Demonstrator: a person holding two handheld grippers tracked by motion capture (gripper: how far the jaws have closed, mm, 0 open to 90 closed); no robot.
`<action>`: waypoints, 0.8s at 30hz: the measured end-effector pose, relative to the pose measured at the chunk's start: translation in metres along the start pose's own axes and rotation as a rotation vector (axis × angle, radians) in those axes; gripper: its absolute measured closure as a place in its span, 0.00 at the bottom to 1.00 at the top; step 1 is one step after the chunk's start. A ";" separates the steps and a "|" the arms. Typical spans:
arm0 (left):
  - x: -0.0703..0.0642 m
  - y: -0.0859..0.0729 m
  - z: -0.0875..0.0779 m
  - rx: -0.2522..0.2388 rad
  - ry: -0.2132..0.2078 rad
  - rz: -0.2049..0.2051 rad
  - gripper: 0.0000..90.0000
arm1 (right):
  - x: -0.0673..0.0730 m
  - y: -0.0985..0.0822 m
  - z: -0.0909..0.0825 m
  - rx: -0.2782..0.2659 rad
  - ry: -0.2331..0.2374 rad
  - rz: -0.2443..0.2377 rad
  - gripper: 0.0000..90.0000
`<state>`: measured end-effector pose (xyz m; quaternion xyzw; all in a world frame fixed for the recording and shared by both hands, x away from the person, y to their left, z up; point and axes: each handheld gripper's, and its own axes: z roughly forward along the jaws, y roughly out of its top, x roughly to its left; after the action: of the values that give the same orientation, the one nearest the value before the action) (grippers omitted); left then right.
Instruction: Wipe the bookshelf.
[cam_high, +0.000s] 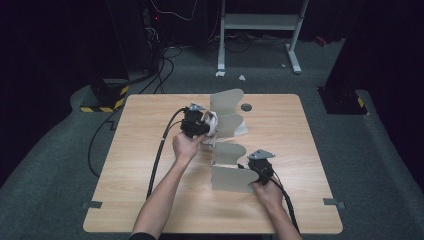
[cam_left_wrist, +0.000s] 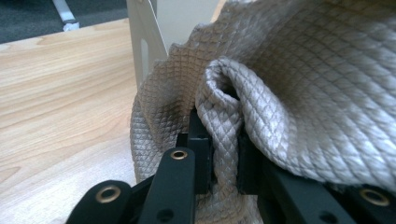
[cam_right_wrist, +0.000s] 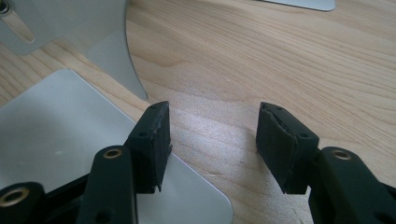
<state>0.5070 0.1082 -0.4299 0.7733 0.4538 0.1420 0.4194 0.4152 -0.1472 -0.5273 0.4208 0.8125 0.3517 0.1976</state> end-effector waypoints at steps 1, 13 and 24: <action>0.000 -0.001 0.002 0.003 -0.002 -0.004 0.88 | 0.000 0.000 0.000 0.000 0.000 0.000 0.50; 0.006 -0.027 0.037 0.100 -0.003 -0.033 0.89 | 0.000 0.000 0.000 0.001 0.006 0.003 0.50; 0.012 -0.042 0.057 0.181 -0.018 -0.038 0.88 | 0.001 0.000 0.000 0.000 -0.004 0.004 0.49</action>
<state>0.5233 0.0988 -0.4991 0.8006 0.4756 0.0857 0.3544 0.4144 -0.1468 -0.5272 0.4233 0.8112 0.3513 0.1984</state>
